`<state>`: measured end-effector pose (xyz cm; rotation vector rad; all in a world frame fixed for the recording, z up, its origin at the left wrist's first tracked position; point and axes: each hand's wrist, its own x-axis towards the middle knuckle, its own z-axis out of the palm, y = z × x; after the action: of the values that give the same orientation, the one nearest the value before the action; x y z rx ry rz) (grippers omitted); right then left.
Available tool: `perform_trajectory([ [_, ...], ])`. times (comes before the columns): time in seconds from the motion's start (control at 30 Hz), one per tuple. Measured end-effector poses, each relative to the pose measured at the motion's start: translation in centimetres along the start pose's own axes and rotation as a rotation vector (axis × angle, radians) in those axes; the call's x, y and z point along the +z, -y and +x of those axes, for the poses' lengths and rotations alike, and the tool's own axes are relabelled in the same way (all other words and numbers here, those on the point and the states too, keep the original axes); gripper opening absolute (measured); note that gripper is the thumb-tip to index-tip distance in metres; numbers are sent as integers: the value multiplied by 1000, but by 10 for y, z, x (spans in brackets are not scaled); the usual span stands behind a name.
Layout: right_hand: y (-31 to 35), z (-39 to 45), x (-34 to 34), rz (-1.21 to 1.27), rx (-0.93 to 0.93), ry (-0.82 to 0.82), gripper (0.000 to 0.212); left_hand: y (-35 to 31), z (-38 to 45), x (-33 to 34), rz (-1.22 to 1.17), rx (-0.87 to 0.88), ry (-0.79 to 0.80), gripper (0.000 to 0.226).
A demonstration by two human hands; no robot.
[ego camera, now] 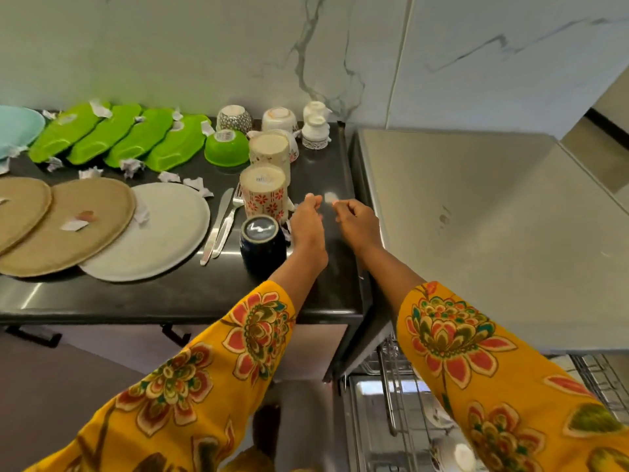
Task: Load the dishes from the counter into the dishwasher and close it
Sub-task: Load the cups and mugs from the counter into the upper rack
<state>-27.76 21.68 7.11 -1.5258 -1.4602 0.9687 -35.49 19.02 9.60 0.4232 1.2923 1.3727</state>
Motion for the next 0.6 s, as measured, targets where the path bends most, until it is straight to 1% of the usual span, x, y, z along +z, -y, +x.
perform_trajectory([
  [0.17, 3, 52, 15, -1, 59, -22, 23, -23, 46, 13, 25, -31, 0, 36],
  [0.3, 12, 94, 28, 31, 113, -39, 28, -52, 82, 29, 54, -42, 2, 32],
  [0.37, 17, 119, 34, 50, 136, -25, 29, -67, 99, 37, 73, -45, 10, 23],
  [0.4, 20, 131, 38, 63, 149, -10, 32, -74, 107, 42, 75, -40, 6, 19],
  [0.47, 25, 154, 44, 81, 185, 28, 40, -87, 121, 48, 43, -29, -5, 20],
  [0.53, 30, 174, 48, 95, 185, 61, 39, -96, 133, 54, -10, -25, -30, 14],
  [0.6, 33, 194, 52, 102, 191, 76, 51, -101, 140, 60, -50, -14, -33, 14],
])
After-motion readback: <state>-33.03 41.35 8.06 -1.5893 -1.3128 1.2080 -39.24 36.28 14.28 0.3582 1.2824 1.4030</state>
